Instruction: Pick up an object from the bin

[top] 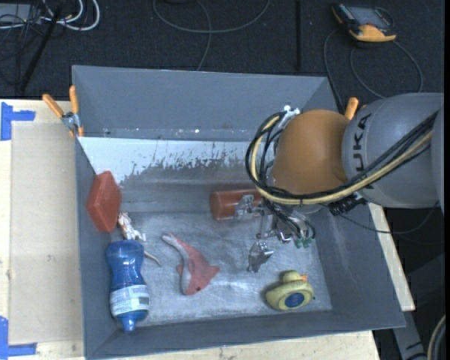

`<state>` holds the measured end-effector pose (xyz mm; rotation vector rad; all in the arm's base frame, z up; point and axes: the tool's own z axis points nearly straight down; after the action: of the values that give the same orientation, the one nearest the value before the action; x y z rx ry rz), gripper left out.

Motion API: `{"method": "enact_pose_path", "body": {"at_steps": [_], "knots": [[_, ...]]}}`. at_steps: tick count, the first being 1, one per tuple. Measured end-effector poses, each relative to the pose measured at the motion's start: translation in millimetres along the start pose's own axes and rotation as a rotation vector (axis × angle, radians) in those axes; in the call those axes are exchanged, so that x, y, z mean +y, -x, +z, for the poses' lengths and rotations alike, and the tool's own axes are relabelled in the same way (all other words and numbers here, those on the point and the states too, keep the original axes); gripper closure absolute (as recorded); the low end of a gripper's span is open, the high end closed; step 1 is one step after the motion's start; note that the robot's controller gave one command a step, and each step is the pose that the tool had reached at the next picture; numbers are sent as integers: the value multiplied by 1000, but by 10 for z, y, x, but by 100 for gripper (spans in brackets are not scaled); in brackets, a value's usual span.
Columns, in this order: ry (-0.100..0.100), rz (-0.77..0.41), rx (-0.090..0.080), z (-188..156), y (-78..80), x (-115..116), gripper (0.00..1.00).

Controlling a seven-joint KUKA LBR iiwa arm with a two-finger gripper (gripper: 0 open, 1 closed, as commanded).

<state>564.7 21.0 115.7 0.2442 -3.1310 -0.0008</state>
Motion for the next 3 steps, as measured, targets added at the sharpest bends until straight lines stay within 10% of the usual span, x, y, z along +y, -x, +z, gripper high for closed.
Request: {"method": "enact_pose_path", "body": {"at_steps": [1, 3], "knots": [[0, 44, 0, -55, 269, 108, 0], [2, -126, 2, -159, -200, 788, 0]]}}
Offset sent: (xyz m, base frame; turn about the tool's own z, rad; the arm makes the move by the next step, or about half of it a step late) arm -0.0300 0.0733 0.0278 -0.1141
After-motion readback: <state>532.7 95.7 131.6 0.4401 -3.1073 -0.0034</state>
